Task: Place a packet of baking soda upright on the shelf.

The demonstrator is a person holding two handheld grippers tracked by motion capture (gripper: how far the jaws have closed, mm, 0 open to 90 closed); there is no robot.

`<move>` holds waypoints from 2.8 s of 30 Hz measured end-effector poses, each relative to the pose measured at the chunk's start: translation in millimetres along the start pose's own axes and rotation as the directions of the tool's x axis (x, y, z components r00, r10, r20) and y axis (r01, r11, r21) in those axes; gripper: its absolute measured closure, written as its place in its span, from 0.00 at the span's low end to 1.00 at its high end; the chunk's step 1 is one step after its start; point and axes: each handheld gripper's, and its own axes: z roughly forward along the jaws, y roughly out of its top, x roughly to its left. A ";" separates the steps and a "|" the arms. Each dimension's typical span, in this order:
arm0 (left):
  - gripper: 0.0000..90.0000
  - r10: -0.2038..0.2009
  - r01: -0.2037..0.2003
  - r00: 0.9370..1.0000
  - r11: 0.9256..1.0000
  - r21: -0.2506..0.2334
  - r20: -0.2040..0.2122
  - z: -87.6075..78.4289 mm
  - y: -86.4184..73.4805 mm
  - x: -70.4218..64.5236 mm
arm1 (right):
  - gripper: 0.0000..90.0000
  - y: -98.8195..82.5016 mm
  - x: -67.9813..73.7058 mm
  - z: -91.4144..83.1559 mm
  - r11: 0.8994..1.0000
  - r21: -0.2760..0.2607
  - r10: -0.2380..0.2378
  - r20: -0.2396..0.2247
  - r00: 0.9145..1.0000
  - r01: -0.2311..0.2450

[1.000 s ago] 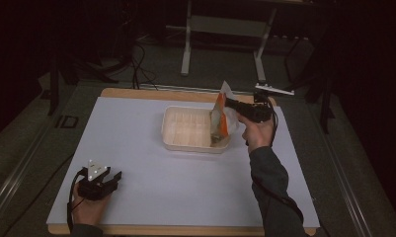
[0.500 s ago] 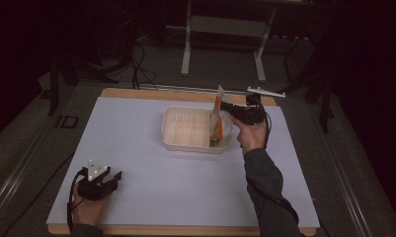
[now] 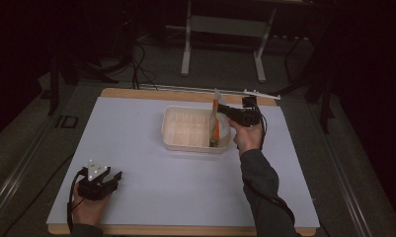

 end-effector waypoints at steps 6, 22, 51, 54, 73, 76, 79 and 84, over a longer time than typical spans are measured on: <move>0.58 0.000 0.000 1.000 1.000 0.000 -0.001 0.0 0.0 -0.1 | 1.00 -1.9 -3.6 5.6 1.000 0.009 0.012 0.008 1.000 -0.012; 0.58 0.000 0.000 1.000 1.000 -0.004 0.002 -0.4 -0.2 0.0 | 1.00 -1.2 -12.1 23.4 0.999 0.039 0.029 0.064 0.998 -0.032; 0.58 0.001 -0.001 1.000 1.000 -0.006 0.003 -0.7 -0.3 0.2 | 0.81 11.0 -13.8 32.2 0.995 0.096 -0.016 0.144 0.990 0.002; 0.58 0.000 0.000 1.000 1.000 -0.004 0.003 -0.5 -0.2 0.1 | 0.74 13.5 -9.4 29.6 0.994 0.104 -0.052 0.140 0.989 0.037; 0.58 0.001 -0.001 1.000 1.000 -0.005 0.002 -0.5 -0.2 0.0 | 0.68 29.9 17.4 7.8 0.982 0.104 -0.166 0.085 0.982 0.157; 0.58 -0.001 0.001 1.000 1.000 -0.006 0.002 -0.5 -0.2 -0.1 | 0.69 31.1 20.6 4.6 0.977 0.114 -0.190 0.082 0.978 0.180; 0.58 0.000 0.000 1.000 1.000 -0.006 0.000 -0.4 -0.1 0.1 | 0.69 32.0 22.5 1.3 0.972 0.127 -0.209 0.080 0.975 0.198; 0.58 0.001 -0.001 1.000 1.000 -0.007 -0.001 -0.6 -0.2 0.0 | 0.69 32.9 24.6 -6.3 0.963 0.142 -0.241 0.082 0.967 0.228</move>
